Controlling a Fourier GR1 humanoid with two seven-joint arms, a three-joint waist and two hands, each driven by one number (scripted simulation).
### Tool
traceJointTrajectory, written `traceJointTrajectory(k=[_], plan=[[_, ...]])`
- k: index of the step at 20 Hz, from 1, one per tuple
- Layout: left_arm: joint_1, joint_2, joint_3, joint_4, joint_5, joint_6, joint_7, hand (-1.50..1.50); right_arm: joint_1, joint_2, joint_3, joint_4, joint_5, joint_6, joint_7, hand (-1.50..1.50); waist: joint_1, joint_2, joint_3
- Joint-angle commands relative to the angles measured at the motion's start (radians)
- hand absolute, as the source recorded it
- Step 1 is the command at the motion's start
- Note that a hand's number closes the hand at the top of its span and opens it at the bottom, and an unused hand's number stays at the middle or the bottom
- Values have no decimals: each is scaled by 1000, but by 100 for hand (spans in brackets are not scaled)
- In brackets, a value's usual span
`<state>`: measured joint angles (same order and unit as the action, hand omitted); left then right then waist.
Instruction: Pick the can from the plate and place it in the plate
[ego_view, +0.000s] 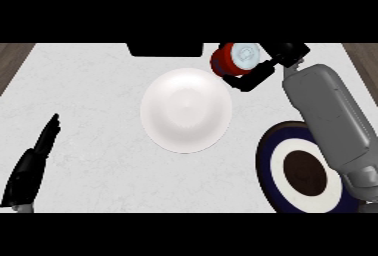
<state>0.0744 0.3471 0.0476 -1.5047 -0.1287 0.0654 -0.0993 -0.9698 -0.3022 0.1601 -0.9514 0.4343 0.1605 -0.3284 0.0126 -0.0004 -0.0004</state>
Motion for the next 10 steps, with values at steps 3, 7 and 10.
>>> traceJointTrajectory(k=[3,7,10], plan=[[68,26,31,-30,18,-47,-43,0,-66,136,62,31,59,28,162,150,4,0,0],[-24,0,19,11,-4,-36,8,0,-99,212,79,186,125,-29,116,150,5,5,0],[28,-23,9,-23,-23,-14,-36,0,-68,296,132,184,157,-71,184,150,7,2,0]])
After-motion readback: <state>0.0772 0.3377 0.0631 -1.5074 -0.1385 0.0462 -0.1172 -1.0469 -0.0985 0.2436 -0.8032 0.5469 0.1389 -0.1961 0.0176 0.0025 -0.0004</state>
